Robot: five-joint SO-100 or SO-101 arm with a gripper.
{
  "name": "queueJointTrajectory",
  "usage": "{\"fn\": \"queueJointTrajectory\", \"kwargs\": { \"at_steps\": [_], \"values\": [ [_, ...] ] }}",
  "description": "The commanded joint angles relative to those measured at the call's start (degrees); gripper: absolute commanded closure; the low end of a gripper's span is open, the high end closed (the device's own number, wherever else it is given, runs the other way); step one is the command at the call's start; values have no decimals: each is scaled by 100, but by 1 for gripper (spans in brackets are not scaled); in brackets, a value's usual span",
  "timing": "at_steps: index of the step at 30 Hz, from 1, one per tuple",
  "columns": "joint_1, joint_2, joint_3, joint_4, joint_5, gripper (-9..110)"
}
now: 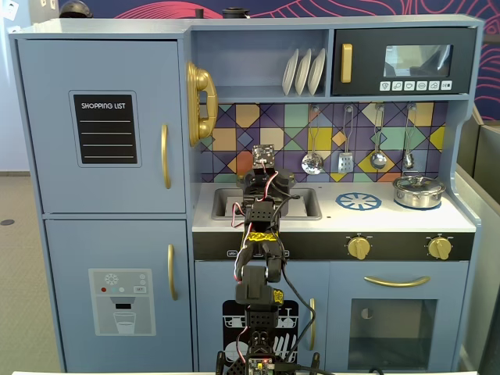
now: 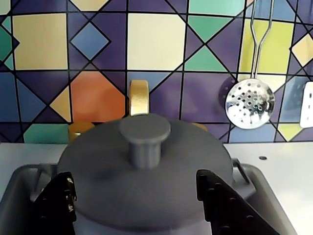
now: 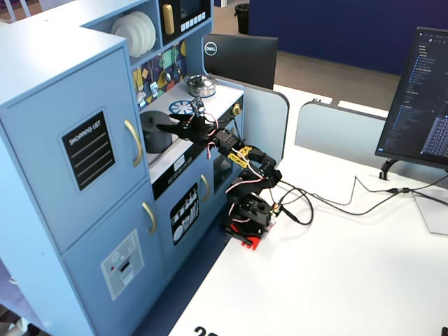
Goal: Take off the lid from the gray recipient and place it on the counter
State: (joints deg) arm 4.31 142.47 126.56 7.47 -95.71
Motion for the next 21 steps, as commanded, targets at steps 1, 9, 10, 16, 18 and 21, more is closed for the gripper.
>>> {"fn": "queueJointTrajectory", "kwargs": {
  "at_steps": [1, 9, 10, 16, 18, 21],
  "values": [
    [-44, -255, -492, -229, -35, 78],
    [-53, -809, -905, -343, -35, 80],
    [-53, -870, -949, -378, -26, 80],
    [-62, -1257, -1125, -536, -26, 81],
    [-62, -1389, -1195, -571, -26, 81],
    [-70, -1564, -1257, -686, -35, 81]
  ]
}}
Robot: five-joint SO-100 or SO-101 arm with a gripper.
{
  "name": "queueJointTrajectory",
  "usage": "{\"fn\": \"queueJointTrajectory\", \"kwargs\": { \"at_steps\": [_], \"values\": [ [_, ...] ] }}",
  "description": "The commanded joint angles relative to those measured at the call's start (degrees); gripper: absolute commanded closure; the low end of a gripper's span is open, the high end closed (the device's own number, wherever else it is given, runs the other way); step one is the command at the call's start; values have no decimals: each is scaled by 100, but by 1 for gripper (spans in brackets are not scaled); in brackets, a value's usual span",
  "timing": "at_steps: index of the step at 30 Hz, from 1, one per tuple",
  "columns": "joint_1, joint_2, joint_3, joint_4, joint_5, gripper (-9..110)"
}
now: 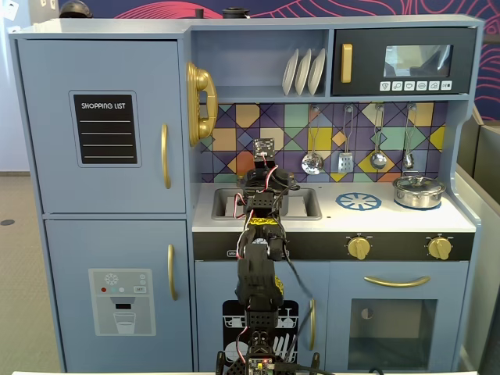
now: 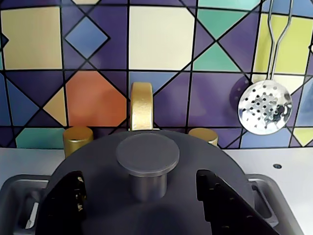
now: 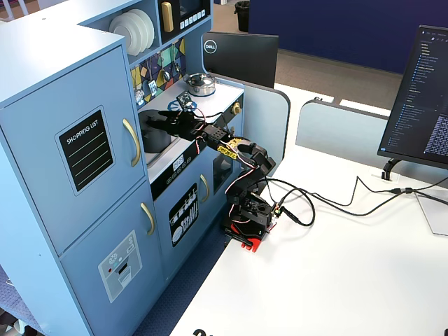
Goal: Take off the lid from the gray recipient and place it on the counter
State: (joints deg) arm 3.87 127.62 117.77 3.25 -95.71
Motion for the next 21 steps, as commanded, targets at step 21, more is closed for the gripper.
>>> {"fn": "queueJointTrajectory", "kwargs": {
  "at_steps": [21],
  "values": [
    [-141, -650, -448, -826, 79, 102]
  ]
}}
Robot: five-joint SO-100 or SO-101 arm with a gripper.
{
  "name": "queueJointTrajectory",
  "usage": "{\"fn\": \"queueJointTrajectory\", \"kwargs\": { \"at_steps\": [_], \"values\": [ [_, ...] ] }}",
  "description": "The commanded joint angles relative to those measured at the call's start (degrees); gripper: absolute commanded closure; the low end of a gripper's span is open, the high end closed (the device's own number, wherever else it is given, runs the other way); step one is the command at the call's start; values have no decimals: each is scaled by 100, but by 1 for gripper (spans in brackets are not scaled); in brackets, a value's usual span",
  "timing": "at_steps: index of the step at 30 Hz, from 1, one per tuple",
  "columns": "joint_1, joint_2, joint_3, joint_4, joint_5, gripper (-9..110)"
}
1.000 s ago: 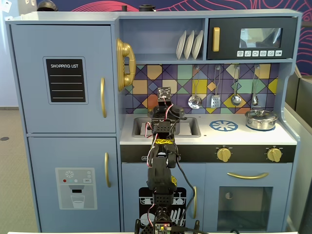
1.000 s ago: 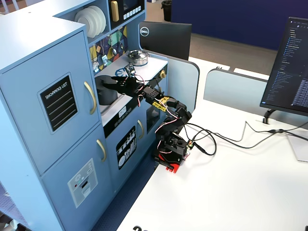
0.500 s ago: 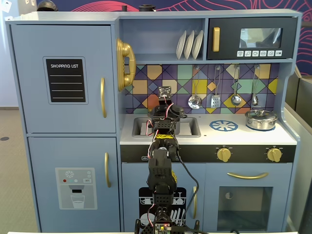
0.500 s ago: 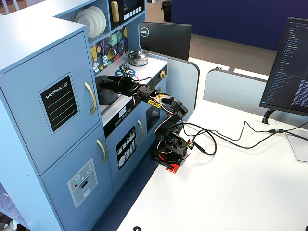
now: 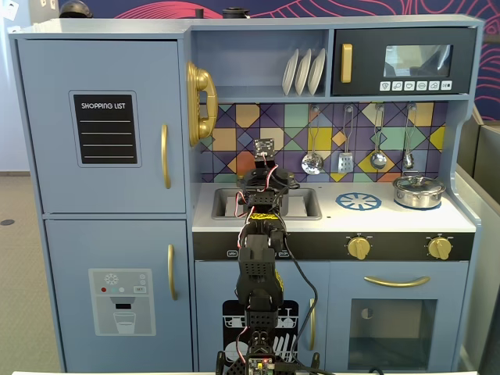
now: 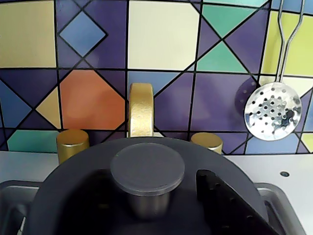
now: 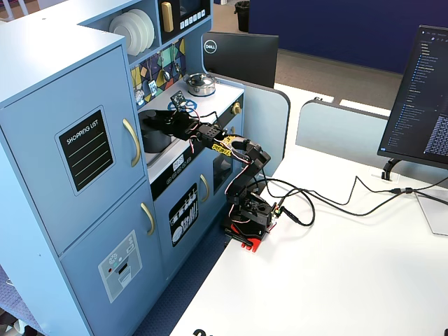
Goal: Take off the lid from the gray recipient and place it on the counter
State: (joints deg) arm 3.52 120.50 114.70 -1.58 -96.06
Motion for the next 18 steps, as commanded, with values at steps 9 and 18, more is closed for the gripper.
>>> {"fn": "queueJointTrajectory", "kwargs": {
  "at_steps": [9, 18],
  "values": [
    [-123, 185, 79, -510, 202, 102],
    [-114, 105, -246, -475, 123, 102]
  ]
}}
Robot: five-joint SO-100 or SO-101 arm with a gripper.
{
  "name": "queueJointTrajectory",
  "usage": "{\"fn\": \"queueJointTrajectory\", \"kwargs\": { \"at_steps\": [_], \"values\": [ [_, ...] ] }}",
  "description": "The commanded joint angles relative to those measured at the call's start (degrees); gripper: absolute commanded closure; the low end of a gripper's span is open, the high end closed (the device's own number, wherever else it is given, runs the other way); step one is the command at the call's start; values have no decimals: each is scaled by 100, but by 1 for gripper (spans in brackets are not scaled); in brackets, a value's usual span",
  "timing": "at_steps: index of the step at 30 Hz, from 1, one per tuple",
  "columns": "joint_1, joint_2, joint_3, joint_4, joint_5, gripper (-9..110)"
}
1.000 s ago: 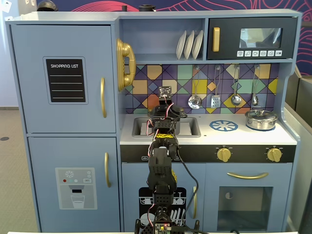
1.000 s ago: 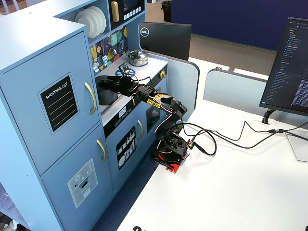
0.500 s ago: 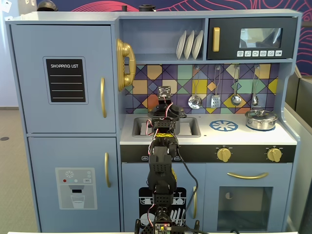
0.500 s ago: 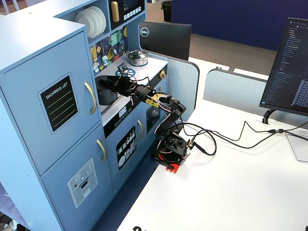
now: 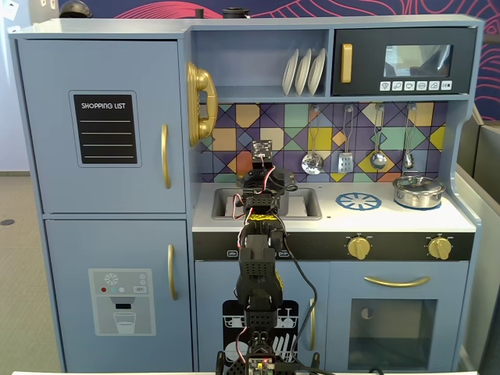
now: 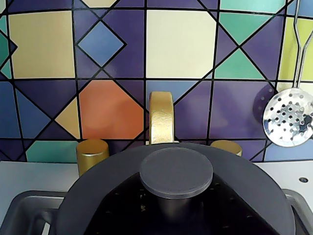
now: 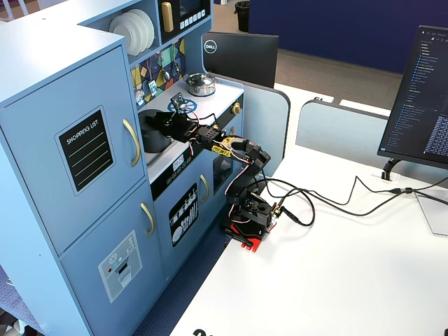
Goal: Take off the lid from the gray recipient and place it on the counter
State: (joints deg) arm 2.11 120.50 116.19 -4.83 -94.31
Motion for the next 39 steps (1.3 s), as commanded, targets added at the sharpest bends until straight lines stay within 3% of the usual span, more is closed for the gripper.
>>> {"fn": "queueJointTrajectory", "kwargs": {
  "at_steps": [1, 15, 39],
  "values": [
    [26, 97, -457, -123, -70, 102],
    [167, 132, -1116, 343, -237, 102],
    [3006, 62, -1195, 396, 220, 102]
  ]
}}
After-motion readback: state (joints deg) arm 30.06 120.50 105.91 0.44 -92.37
